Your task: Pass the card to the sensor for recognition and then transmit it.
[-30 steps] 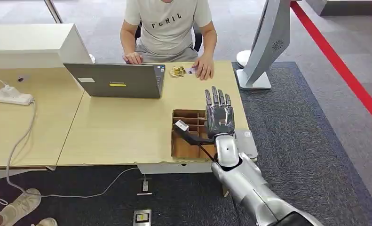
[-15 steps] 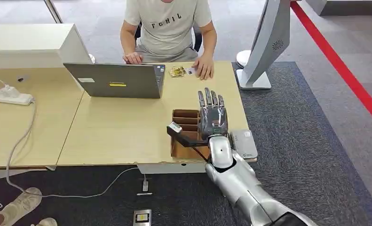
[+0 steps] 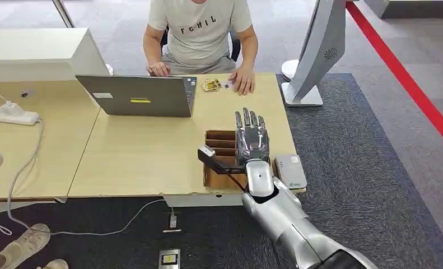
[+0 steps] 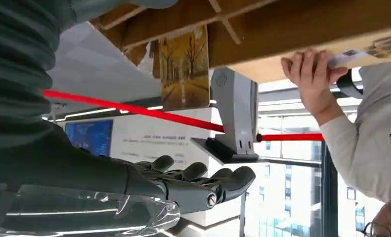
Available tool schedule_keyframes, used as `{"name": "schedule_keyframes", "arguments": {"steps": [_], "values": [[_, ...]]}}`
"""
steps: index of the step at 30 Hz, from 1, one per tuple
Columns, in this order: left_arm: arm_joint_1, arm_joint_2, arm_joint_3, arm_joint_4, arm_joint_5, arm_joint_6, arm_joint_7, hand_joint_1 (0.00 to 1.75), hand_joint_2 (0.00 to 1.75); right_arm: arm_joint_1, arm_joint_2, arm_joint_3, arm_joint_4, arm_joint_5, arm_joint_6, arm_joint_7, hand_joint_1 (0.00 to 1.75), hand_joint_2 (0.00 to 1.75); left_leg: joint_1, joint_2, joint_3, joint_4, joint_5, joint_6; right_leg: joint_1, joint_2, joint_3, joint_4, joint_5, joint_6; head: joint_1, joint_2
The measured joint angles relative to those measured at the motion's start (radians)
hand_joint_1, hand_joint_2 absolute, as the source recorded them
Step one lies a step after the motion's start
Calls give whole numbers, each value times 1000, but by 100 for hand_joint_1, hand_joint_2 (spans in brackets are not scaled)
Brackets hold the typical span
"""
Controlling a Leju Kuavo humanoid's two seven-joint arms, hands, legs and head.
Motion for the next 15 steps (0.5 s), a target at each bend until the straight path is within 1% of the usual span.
{"name": "schedule_keyframes", "arguments": {"steps": [3,8,9,10,11,12,13,14,15], "values": [[0,0,0,0,16,6,2,0,175,-15,-10,0,-1,23,4,21,0,175,0,0,0,0,0,0,0,0,0,0,0,0,0,0],[1,-2,0,0,33,25,12,0,175,-20,-34,0,-20,51,55,40,0,175,0,0,0,0,0,0,0,0,0,0,0,0,0,0],[0,-2,0,0,33,28,12,0,175,-20,-37,0,-24,55,66,43,7,175,0,0,0,0,0,0,0,0,0,0,0,0,0,0],[0,-3,0,0,33,29,13,0,175,-19,-39,0,-28,58,81,48,7,175,0,0,0,0,0,0,0,0,0,0,0,0,0,0],[0,-4,0,0,34,29,13,0,175,-19,-41,0,-31,61,102,53,23,175,0,0,0,0,0,0,0,0,0,0,0,0,0,0],[0,-4,0,0,35,29,13,0,175,-17,-44,0,-36,65,132,61,54,175,0,0,0,0,0,0,0,0,0,0,0,0,0,0],[0,-4,0,0,36,29,13,0,175,-14,-47,0,-41,66,149,66,54,175,0,0,0,0,0,0,0,0,0,0,0,0,0,0],[1,-4,0,0,39,29,13,0,175,-10,-49,0,-48,67,165,71,72,175,0,0,0,0,0,0,0,0,0,0,0,0,0,0],[1,-4,0,0,43,28,13,0,175,-8,-51,0,-54,69,178,74,72,175,0,0,0,0,0,0,0,0,0,0,0,0,0,0]]}}
